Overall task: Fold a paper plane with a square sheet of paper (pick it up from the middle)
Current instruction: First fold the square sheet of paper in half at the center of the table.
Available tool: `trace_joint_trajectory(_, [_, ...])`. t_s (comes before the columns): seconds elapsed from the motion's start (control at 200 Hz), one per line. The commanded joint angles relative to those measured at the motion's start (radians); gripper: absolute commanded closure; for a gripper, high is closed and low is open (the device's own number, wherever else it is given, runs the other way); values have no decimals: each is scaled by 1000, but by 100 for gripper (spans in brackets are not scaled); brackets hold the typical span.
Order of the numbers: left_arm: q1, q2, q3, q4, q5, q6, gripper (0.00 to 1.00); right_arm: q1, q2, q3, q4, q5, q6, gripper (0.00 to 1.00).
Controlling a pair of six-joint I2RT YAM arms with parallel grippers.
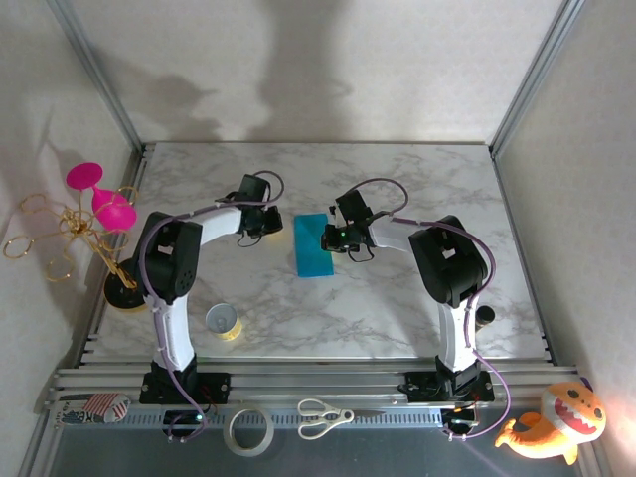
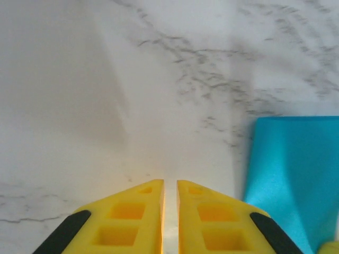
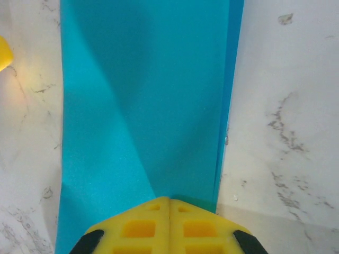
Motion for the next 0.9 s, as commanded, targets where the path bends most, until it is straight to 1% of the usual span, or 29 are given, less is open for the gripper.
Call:
trace_joint_trajectory(0.0, [-39,-87,-40,135,132,12,86,-36,147,-90,-283,288,-29,100])
trace_joint_trajectory(0.08, [-54,-61,-37,167,163,-5,87,-36,149,-87,-284,286,-33,100])
trace_joint_trajectory(0.165, [-61,-1,3,152,172,-26,88,-36,149,-87,-282,282,-37,100])
trace_joint_trajectory(0.346, [-67,110,104,107,160,-40,88,-35,140,-87,-280,253,-83,100])
trace_joint_trajectory(0.406, [-66,139,137,79,137,-36,89,-35,137,-86,-281,244,-102,100])
trace_joint_trajectory(0.501, [-55,168,161,47,51,-6,90,-35,135,-82,-289,233,-132,100])
trace_joint_trajectory(0.681, [18,203,186,-28,-48,64,90,-36,122,-72,-318,245,-208,100])
trace_joint_trajectory(0.786, [56,185,203,-49,-34,74,90,-37,109,-68,-316,223,-259,100])
trace_joint_trajectory(0.896, [56,139,214,-52,25,70,89,-37,96,-59,-310,190,-312,100])
